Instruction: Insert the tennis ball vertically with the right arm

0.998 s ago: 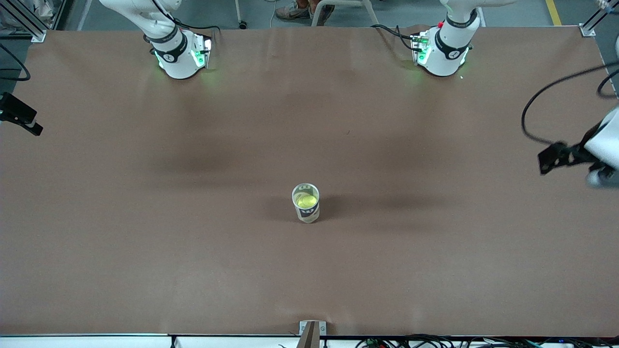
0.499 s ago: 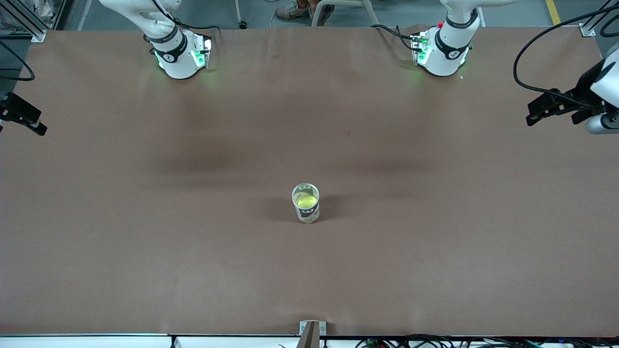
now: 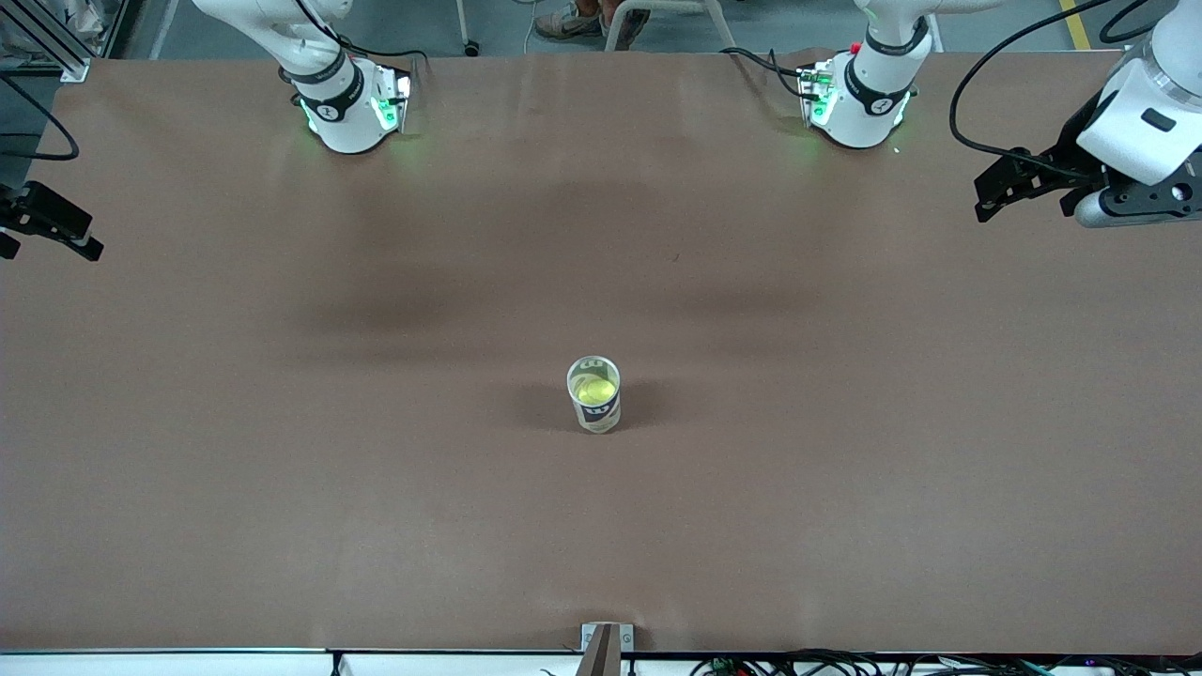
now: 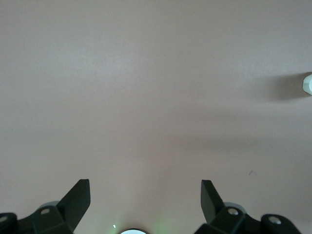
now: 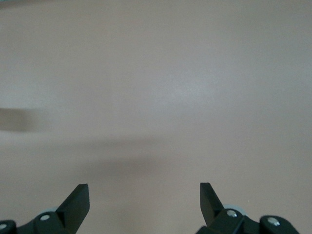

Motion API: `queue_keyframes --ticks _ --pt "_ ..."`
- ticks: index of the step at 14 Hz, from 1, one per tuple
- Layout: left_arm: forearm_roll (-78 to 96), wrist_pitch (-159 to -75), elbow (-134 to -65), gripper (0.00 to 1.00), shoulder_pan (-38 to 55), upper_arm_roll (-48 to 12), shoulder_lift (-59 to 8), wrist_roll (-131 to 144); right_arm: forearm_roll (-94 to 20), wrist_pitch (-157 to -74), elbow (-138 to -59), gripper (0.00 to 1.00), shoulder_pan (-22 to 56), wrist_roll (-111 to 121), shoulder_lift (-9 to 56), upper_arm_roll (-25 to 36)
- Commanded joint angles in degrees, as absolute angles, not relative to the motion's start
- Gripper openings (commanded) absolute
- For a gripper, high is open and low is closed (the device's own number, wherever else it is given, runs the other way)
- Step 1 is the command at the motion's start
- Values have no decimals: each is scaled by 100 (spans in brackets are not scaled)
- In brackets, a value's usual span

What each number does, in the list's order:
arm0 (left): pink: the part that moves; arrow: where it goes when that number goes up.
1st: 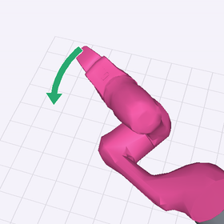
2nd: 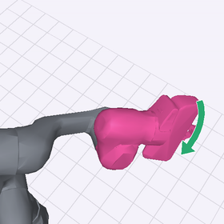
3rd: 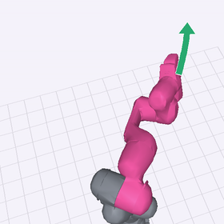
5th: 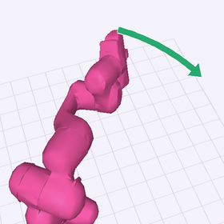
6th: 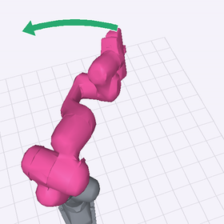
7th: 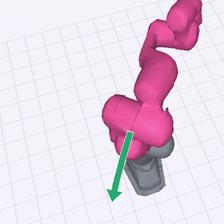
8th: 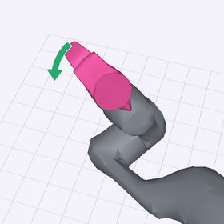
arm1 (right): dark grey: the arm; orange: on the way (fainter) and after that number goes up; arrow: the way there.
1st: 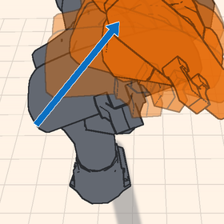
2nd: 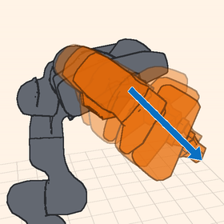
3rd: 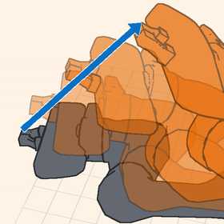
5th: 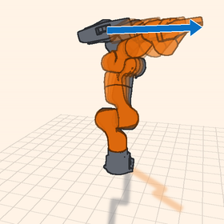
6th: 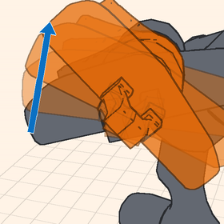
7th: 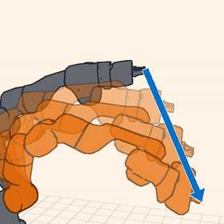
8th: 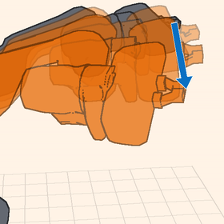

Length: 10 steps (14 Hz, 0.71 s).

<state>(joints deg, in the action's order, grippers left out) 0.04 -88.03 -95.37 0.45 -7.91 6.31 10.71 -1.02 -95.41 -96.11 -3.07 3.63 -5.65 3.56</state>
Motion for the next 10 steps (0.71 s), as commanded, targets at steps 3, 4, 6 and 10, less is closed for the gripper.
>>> queue_keyframes --ticks 3,4,6,10 --pt "-9 -8798 -9624 100 61 -756 782 845 18 -9633 -10002 100 -290 307 -914 352" --pt "-9 -8798 -9624 100 62 -738 782 739 18 -9607 -9985 100 -273 308 -905 325" --pt "-9 -8798 -9615 100 79 -712 782 721 26 -9493 -9906 100 -281 299 -905 325" --pt "-18 -8737 -9458 100 -52 -712 712 519 26 -9422 -9835 100 -281 290 -896 325"
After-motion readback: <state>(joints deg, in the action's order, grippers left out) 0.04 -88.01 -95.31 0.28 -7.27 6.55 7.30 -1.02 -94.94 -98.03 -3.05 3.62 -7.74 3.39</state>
